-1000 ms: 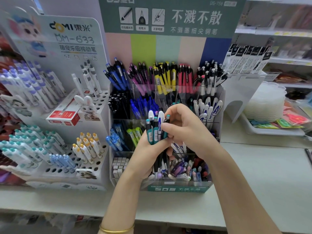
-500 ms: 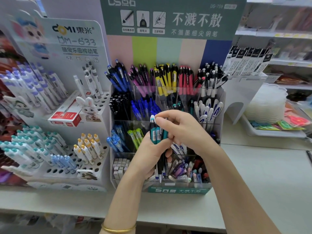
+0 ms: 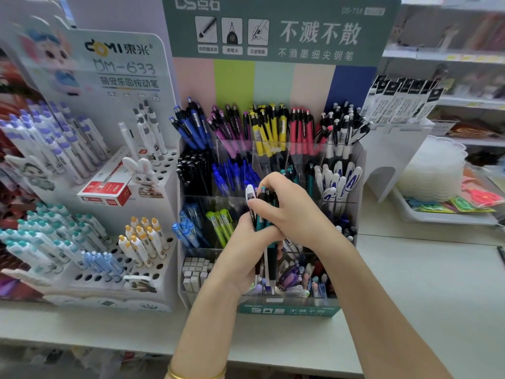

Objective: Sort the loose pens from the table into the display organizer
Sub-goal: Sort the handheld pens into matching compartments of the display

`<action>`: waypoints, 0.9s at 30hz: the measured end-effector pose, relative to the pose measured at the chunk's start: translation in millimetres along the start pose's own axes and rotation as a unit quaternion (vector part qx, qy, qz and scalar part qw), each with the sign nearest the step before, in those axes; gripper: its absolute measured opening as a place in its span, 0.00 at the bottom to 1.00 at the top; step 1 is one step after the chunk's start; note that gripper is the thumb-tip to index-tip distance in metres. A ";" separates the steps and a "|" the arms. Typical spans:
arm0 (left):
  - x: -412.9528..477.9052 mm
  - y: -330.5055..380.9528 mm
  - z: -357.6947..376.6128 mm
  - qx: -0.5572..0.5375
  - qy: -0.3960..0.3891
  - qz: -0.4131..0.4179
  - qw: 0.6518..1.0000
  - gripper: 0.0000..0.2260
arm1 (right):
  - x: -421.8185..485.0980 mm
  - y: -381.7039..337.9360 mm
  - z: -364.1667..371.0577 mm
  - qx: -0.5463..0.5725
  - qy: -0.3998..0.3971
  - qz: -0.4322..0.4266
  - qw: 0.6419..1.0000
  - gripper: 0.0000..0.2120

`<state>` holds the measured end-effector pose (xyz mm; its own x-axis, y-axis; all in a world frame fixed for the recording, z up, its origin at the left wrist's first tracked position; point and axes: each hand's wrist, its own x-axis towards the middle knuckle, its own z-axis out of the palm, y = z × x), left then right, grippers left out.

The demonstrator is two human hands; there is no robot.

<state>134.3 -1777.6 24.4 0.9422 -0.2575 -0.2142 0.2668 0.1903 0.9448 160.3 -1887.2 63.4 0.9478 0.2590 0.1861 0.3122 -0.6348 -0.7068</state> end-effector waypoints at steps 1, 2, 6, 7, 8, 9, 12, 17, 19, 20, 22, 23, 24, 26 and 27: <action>-0.9 0.4 -0.9 -0.032 -0.010 -0.010 0.999 0.21 | 0.6 1.8 -1.2 0.002 -0.003 -0.005 1.000 0.10; -2.1 1.4 -1.5 -0.067 -0.022 -0.016 0.997 0.21 | 1.0 4.0 -2.1 0.009 -0.004 -0.009 1.000 0.10; -2.5 2.6 0.2 -0.147 -0.055 -0.009 0.988 0.18 | 0.5 9.2 -0.6 0.048 0.015 -0.041 0.998 0.07; -1.3 2.4 1.2 -0.148 -0.042 -0.010 0.988 0.18 | -0.1 10.1 0.9 0.060 0.030 -0.048 0.997 0.07; 0.2 1.9 2.1 -0.143 -0.025 -0.012 0.989 0.18 | -0.8 10.7 2.3 0.076 0.046 -0.052 0.995 0.06; 1.1 1.8 3.3 -0.135 -0.010 -0.013 0.991 0.19 | -1.8 11.2 3.2 0.091 0.062 -0.055 0.992 0.05; 3.2 1.1 5.8 -0.102 0.022 -0.010 0.994 0.21 | -4.8 14.2 5.9 0.120 0.102 -0.071 0.985 0.01; 2.7 4.8 10.2 -0.138 0.001 -0.001 0.990 0.27 | -8.1 20.8 7.5 0.169 0.151 -0.078 0.971 0.03; 2.8 4.4 10.5 -0.165 -0.006 -0.002 0.986 0.25 | -8.4 22.8 6.6 0.177 0.150 -0.080 0.969 0.03; 3.0 3.9 10.6 -0.173 -0.008 -0.001 0.985 0.24 | -8.6 24.1 5.8 0.184 0.149 -0.081 0.968 0.02; 3.4 2.8 11.4 -0.181 -0.015 0.006 0.983 0.22 | -10.2 26.4 3.7 0.198 0.147 -0.079 0.966 0.02; 4.3 2.2 11.6 -0.175 -0.014 0.015 0.984 0.21 | -11.7 26.4 2.5 0.199 0.147 -0.081 0.965 0.02; 5.2 1.8 11.9 -0.160 -0.009 0.028 0.987 0.20 | -13.1 26.7 0.8 0.193 0.151 -0.082 0.966 0.02; 7.8 1.4 11.2 -0.106 0.026 0.060 0.992 0.13 | -15.8 25.9 -5.8 0.175 0.176 -0.080 0.965 0.04; 9.4 1.4 9.5 -0.066 0.057 0.077 0.993 0.10 | -16.5 26.2 -11.7 0.167 0.201 -0.074 0.963 0.05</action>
<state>141.6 -1788.7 26.0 0.9888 -0.1089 -0.1024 0.1341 0.3431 0.9297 153.7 -1916.7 49.8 0.8639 -0.0159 0.5034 0.4714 -0.3266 -0.8192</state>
